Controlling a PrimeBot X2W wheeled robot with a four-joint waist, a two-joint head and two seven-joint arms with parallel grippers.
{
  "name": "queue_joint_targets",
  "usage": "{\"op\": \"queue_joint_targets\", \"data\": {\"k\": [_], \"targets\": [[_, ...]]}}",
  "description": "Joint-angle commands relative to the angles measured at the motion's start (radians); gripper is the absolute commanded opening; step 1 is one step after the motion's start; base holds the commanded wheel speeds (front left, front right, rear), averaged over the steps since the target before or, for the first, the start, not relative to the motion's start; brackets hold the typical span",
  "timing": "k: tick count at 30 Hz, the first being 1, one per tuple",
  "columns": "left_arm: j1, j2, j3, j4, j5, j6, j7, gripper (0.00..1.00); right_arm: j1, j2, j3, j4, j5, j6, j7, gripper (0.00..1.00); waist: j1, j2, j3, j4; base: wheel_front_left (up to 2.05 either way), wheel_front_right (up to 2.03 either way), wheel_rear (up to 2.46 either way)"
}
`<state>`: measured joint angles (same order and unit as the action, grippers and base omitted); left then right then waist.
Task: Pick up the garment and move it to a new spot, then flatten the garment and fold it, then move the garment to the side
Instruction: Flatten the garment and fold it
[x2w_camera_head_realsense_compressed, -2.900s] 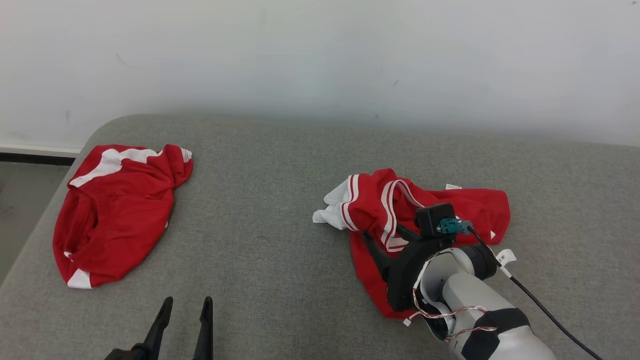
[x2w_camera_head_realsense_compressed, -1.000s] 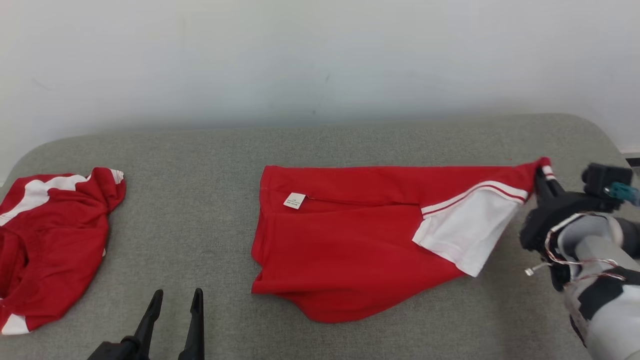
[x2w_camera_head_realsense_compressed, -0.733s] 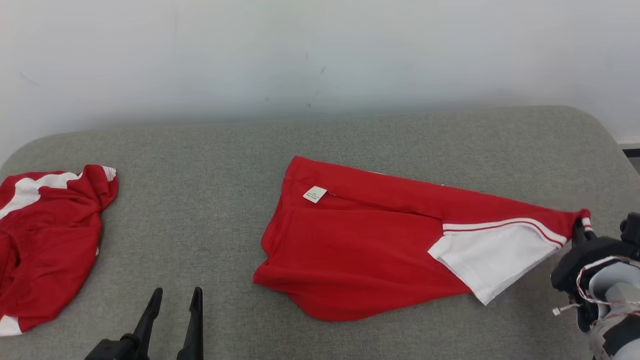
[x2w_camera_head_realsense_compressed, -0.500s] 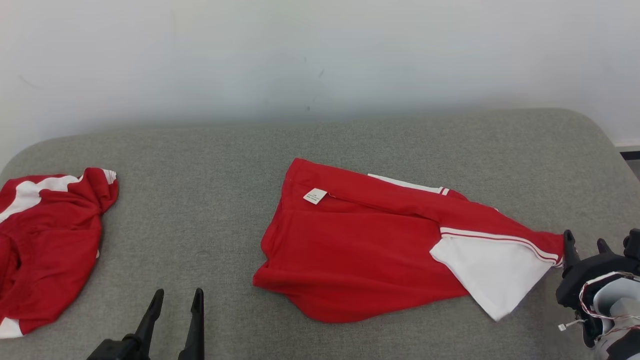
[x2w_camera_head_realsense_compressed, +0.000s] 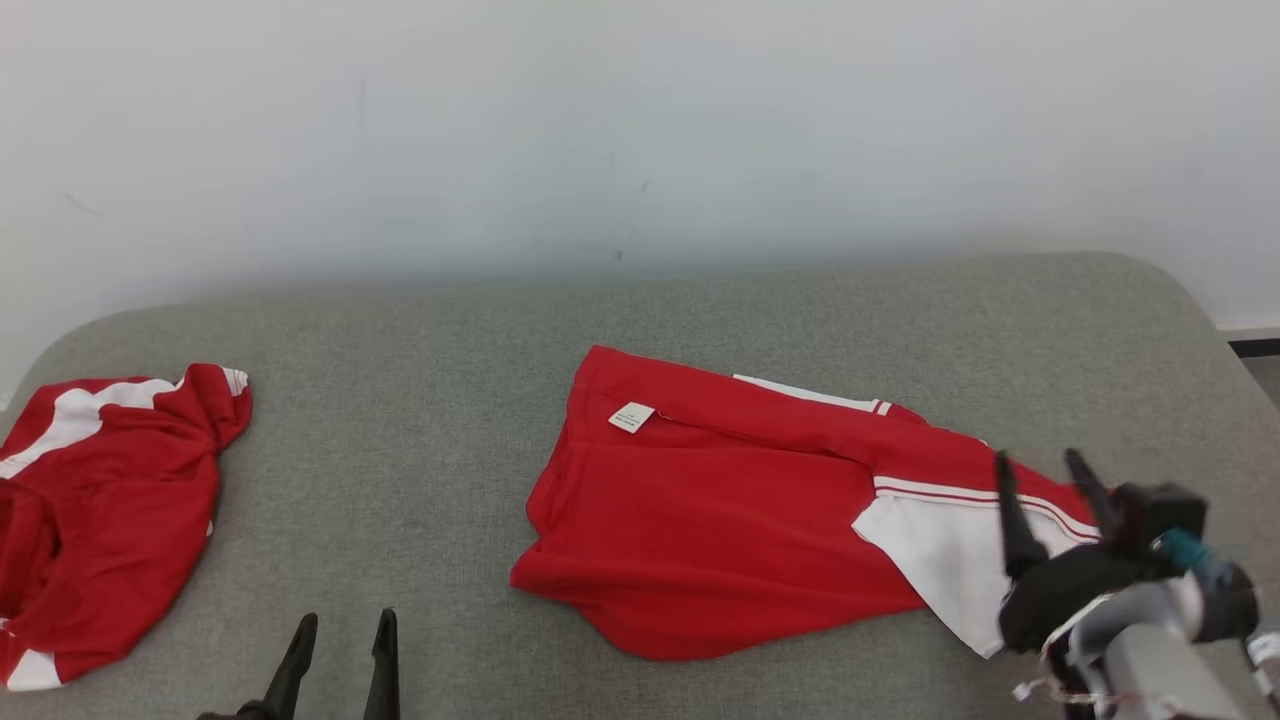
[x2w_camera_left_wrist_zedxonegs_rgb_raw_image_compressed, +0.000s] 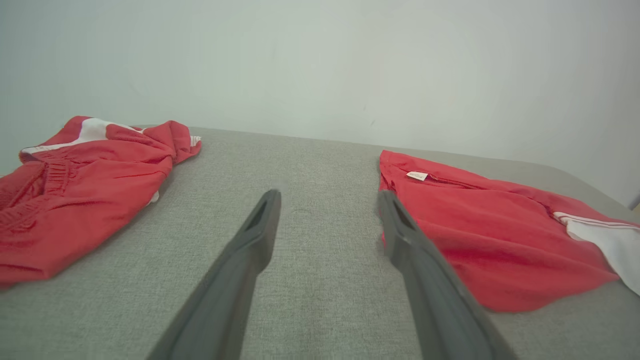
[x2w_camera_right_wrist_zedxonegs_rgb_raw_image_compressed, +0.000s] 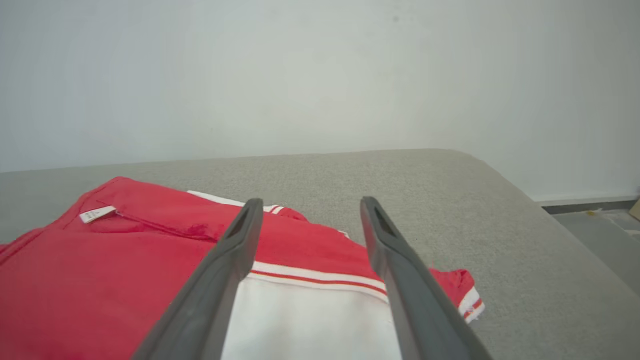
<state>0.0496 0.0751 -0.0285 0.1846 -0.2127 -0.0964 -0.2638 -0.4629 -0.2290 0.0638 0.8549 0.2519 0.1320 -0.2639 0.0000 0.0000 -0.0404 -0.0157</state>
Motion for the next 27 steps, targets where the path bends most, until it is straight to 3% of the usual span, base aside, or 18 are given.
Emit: {"op": "queue_joint_targets", "data": {"k": [1,7,12,27], "targets": [[0.013,-0.002,0.005,-0.005,0.007,0.004,-0.001,1.0,0.038,0.017,-0.003,-0.035,-0.016,-0.003,0.0,1.0,0.0,0.0,-0.007,0.0,0.0,0.0,0.0],[0.04,-0.005,0.023,-0.02,0.008,0.01,-0.001,1.0,0.247,0.078,0.024,-0.344,-0.123,-0.002,0.0,1.0,0.0,0.0,-0.028,0.002,0.0,0.0,0.0],[0.053,-0.007,0.039,-0.032,0.01,0.013,-0.001,1.0,0.391,0.08,0.048,-0.522,-0.172,-0.002,0.01,1.0,0.0,0.0,-0.04,0.001,0.0,0.0,0.0],[-0.008,-0.002,0.039,0.014,-0.003,0.002,0.027,1.0,0.471,0.098,0.032,-0.673,-0.17,-0.003,0.088,1.0,0.0,0.0,-0.017,-0.021,0.0,0.0,0.0]]}}
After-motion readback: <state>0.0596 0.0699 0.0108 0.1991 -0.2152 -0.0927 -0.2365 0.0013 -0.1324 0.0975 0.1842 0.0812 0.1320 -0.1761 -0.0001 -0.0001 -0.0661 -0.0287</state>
